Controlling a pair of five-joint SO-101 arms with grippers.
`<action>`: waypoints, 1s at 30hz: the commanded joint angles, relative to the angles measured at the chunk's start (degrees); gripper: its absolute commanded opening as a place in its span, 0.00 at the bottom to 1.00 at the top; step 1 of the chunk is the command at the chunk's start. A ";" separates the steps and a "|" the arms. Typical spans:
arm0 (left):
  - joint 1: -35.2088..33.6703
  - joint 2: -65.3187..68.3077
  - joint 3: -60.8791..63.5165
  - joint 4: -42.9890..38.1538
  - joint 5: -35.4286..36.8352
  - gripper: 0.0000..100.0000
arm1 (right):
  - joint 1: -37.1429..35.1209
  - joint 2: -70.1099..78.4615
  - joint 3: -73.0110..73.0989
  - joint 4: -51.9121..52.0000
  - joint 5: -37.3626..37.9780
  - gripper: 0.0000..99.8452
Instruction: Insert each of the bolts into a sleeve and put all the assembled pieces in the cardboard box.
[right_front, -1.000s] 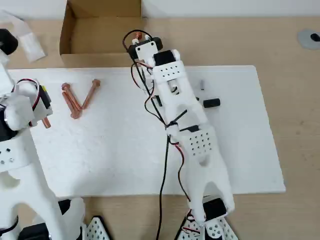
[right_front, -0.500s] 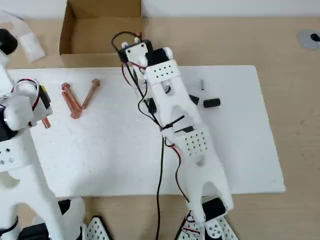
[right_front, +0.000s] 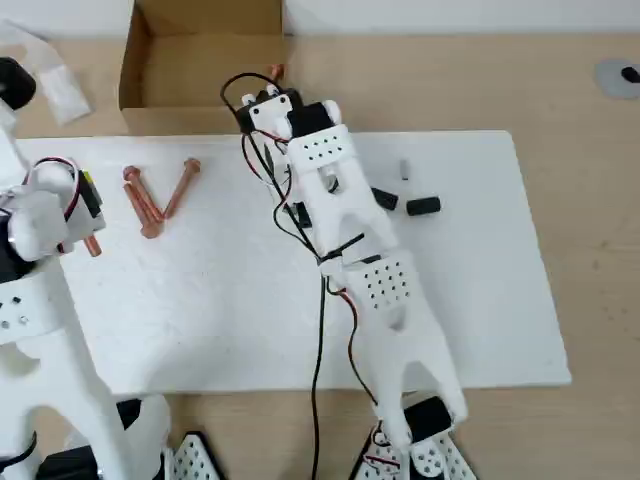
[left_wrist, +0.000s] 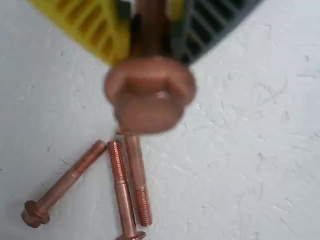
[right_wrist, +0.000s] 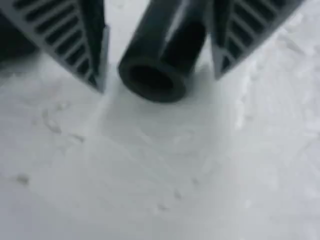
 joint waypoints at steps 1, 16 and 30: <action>0.88 -1.19 -0.18 -0.79 0.00 0.01 | -1.10 1.36 -0.13 0.18 0.18 0.17; 0.88 -1.19 -0.18 -0.88 0.00 0.01 | -2.68 1.45 -0.04 1.67 -3.78 0.01; 0.62 -1.63 -0.79 -1.23 -0.88 0.01 | -5.49 -17.01 -0.13 1.76 -3.69 0.01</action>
